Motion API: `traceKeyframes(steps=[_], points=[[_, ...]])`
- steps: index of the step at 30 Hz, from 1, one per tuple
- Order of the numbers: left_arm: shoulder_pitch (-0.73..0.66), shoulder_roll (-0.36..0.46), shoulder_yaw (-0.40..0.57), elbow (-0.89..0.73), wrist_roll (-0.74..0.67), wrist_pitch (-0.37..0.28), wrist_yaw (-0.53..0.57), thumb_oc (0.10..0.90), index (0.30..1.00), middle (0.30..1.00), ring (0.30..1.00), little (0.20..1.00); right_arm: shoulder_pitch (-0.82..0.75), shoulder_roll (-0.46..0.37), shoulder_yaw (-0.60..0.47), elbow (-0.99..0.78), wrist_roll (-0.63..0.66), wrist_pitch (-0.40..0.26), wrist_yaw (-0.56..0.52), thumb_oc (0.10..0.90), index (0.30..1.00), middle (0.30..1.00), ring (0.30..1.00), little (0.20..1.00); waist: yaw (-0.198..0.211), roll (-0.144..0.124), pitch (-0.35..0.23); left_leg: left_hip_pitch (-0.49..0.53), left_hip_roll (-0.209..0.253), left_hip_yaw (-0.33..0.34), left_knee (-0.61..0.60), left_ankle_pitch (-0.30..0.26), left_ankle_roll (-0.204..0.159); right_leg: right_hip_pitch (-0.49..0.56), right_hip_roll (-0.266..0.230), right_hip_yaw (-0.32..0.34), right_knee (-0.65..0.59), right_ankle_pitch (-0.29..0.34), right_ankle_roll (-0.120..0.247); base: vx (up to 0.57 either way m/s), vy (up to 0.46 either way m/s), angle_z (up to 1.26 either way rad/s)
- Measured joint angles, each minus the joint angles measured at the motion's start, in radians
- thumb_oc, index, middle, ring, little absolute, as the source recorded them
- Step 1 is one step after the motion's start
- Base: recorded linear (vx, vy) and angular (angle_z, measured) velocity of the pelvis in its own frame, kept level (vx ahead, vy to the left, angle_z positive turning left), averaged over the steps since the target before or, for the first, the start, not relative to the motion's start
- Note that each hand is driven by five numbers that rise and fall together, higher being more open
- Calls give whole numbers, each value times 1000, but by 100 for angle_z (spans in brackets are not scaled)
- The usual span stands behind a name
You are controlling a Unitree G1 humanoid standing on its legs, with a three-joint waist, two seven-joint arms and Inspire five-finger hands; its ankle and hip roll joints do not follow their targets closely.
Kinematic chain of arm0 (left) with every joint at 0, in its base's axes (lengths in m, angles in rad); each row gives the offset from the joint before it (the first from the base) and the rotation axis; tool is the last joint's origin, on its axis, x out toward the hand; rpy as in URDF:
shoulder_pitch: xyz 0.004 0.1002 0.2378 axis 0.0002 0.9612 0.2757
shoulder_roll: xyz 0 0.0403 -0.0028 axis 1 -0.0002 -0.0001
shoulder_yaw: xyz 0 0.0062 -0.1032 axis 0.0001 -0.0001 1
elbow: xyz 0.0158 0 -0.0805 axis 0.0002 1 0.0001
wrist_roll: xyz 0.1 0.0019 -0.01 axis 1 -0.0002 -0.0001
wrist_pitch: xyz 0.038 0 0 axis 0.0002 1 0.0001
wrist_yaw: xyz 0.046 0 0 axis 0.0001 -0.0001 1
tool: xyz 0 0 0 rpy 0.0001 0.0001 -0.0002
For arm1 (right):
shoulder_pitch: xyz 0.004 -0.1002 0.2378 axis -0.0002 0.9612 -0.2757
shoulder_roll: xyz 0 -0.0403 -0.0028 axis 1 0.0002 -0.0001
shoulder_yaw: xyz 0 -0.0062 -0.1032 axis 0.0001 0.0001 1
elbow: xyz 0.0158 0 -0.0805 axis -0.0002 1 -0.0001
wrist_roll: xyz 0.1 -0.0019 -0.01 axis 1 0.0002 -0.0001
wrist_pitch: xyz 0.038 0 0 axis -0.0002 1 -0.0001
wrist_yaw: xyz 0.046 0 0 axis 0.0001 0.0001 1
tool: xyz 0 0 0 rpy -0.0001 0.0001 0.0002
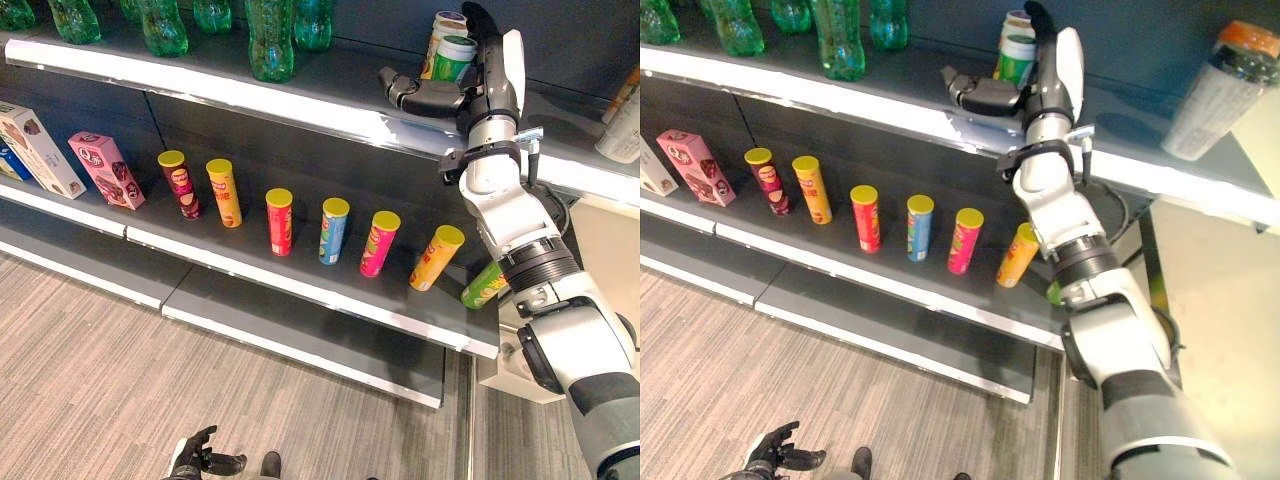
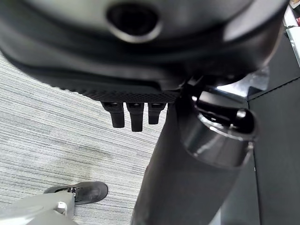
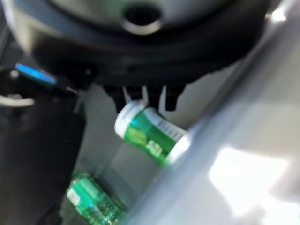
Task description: Put the goods on the table back onto the shelves and tidy them up.
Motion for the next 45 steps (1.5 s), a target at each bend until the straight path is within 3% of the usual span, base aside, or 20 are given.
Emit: traceKeyframes(steps=[45], points=[[1, -9, 5, -8, 0, 1, -1, 800, 900, 900, 900, 900, 60, -4, -3, -151, 22, -9, 59, 800, 900, 900, 900, 900, -20, -5, 16, 5, 0, 18, 0, -2, 3, -5, 0, 19, 0, 3, 2, -1, -1, -1]])
